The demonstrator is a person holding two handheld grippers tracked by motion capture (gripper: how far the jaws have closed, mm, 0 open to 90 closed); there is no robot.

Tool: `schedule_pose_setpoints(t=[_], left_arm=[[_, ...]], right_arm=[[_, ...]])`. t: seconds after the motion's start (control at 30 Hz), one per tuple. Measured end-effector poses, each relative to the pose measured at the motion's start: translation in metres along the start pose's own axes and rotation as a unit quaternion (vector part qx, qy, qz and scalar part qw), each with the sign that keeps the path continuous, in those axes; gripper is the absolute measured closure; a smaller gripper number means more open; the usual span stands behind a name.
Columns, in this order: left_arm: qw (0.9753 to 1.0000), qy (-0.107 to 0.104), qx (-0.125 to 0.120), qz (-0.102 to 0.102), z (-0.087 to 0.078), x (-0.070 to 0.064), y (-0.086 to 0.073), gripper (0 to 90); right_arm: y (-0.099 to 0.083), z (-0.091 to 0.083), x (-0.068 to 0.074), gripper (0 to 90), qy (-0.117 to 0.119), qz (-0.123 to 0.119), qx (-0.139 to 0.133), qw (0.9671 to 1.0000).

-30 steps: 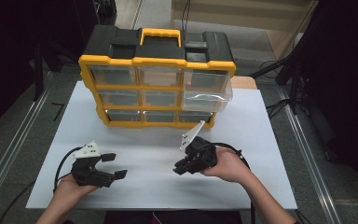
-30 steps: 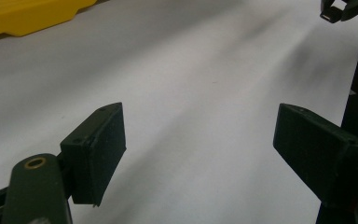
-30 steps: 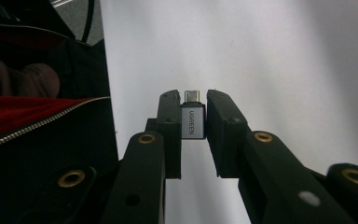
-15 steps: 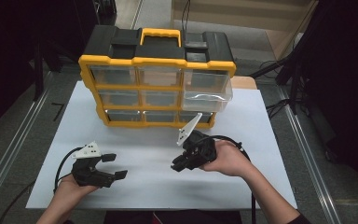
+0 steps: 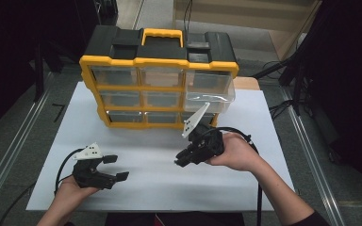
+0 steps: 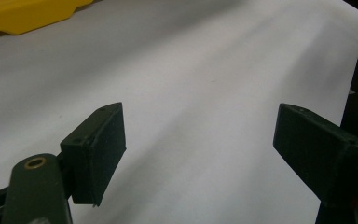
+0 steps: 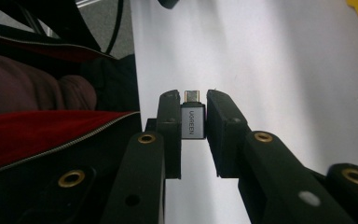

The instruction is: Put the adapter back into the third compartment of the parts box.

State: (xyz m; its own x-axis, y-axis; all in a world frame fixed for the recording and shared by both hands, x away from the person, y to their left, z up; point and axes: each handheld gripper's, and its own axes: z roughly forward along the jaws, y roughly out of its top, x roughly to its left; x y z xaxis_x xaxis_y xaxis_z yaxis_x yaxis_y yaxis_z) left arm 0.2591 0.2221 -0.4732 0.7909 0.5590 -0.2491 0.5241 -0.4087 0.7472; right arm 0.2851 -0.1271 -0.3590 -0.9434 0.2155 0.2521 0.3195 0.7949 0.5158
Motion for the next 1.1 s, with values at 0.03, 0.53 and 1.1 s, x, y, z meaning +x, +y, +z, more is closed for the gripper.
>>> schedule_pose_setpoints(t=[0.03,0.53,1.1], left_arm=[[1.0,-0.001,0.0,-0.001,0.0,0.0,0.0,18.1],[1.0,-0.003,-0.001,0.001,0.001,0.0,0.0,18.1],[1.0,-0.005,-0.001,0.001,0.001,-0.001,0.0,18.1]], right_arm=[[0.001,-0.002,0.001,73.5,-0.001,0.003,0.001,1.0],[0.013,-0.03,0.002,73.5,0.0,0.0,-0.006,1.0],[0.028,-0.06,-0.001,73.5,-0.001,-0.008,-0.026,0.9996]])
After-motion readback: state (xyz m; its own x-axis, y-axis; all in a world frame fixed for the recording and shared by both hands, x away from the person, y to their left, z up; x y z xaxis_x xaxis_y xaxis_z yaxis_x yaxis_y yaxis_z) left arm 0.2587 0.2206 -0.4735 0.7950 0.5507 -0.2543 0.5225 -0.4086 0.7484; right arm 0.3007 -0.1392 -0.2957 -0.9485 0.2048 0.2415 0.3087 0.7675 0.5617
